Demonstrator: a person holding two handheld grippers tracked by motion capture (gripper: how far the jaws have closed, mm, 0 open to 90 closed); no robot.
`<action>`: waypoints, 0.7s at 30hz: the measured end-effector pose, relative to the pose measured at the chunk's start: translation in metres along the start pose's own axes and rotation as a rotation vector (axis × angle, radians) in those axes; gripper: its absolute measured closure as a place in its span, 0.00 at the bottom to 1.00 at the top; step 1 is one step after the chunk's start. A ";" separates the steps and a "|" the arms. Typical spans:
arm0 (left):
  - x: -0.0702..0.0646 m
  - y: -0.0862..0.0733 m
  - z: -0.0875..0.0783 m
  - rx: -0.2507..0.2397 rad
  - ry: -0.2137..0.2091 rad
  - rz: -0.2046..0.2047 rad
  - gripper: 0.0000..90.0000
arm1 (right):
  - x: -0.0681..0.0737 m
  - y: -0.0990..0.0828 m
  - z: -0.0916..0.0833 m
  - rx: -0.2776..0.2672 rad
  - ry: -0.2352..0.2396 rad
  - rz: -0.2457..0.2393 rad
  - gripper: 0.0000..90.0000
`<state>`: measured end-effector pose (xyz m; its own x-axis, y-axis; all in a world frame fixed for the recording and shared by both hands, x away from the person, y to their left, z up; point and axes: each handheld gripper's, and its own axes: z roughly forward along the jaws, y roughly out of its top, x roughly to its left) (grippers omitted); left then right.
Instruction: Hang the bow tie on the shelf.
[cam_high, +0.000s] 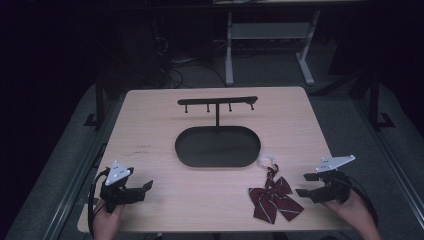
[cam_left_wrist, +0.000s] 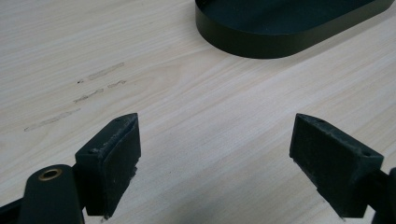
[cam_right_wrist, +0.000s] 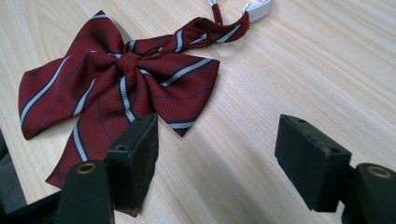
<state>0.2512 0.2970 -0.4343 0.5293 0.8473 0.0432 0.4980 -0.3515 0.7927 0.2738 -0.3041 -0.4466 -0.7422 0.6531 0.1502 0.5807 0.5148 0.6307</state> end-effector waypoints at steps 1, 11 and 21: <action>0.000 0.000 0.000 0.000 0.000 0.000 0.18 | 0.000 0.000 0.000 0.001 0.001 -0.002 0.33; -0.002 0.000 -0.001 -0.004 -0.005 0.014 0.18 | 0.007 0.010 0.004 0.012 0.008 -0.025 0.35; -0.002 -0.001 -0.003 -0.013 0.000 0.002 0.18 | 0.018 0.030 0.006 0.019 0.006 -0.072 0.37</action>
<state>0.2481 0.2967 -0.4332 0.5305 0.8465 0.0446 0.4882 -0.3481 0.8003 0.2803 -0.2737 -0.4297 -0.7844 0.6105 0.1098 0.5318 0.5708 0.6257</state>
